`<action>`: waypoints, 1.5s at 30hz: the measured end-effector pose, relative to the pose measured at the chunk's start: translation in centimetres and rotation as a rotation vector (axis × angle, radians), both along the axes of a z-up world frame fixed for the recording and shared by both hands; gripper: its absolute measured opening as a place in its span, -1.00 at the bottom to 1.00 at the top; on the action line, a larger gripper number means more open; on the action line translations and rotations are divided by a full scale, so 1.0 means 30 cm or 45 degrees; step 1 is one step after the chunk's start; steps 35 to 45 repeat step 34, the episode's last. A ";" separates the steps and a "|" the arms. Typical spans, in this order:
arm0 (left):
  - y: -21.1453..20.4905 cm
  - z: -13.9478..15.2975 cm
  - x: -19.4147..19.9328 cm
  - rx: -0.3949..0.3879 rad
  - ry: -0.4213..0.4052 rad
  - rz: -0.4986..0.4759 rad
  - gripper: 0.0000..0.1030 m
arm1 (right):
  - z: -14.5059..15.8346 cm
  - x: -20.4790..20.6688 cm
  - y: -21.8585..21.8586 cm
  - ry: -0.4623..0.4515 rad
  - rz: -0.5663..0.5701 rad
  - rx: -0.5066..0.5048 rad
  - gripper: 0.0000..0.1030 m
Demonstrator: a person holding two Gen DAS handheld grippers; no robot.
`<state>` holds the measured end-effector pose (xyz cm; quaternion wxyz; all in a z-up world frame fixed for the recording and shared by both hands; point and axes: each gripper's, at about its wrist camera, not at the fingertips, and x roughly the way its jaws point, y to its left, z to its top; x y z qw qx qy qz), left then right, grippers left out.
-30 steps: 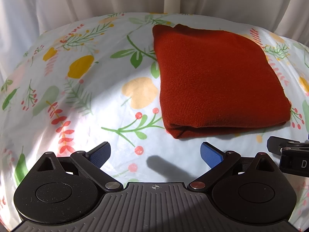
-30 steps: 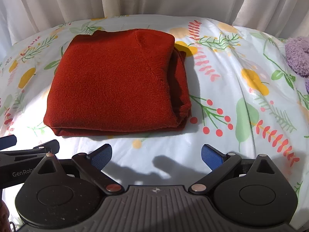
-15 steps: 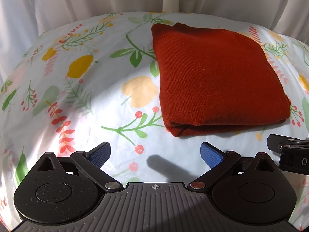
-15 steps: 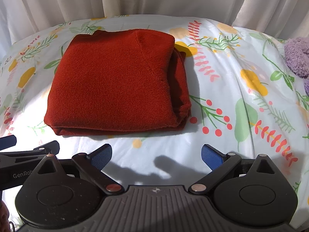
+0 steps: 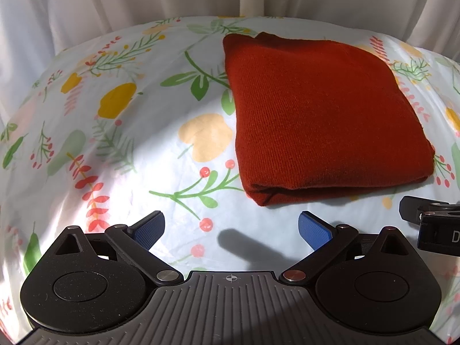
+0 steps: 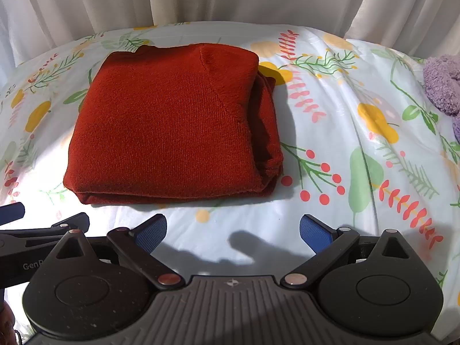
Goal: Fold small clothes
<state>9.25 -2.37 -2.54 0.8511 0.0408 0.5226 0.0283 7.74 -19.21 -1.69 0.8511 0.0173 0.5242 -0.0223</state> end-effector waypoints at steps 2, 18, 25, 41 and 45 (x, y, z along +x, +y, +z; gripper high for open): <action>-0.002 -0.001 0.003 0.001 0.001 -0.004 0.98 | 0.000 0.003 -0.002 -0.001 0.002 -0.001 0.92; -0.003 0.000 0.014 -0.036 -0.035 -0.031 0.97 | -0.006 0.018 -0.006 0.002 -0.003 -0.003 0.92; -0.026 -0.011 0.018 -0.023 -0.003 -0.087 0.98 | -0.009 0.023 -0.007 0.005 -0.018 -0.007 0.92; -0.025 -0.014 0.019 -0.031 0.020 -0.090 0.98 | -0.003 0.024 -0.013 0.001 -0.034 -0.017 0.92; -0.025 -0.014 0.019 -0.031 0.020 -0.090 0.98 | -0.003 0.024 -0.013 0.001 -0.034 -0.017 0.92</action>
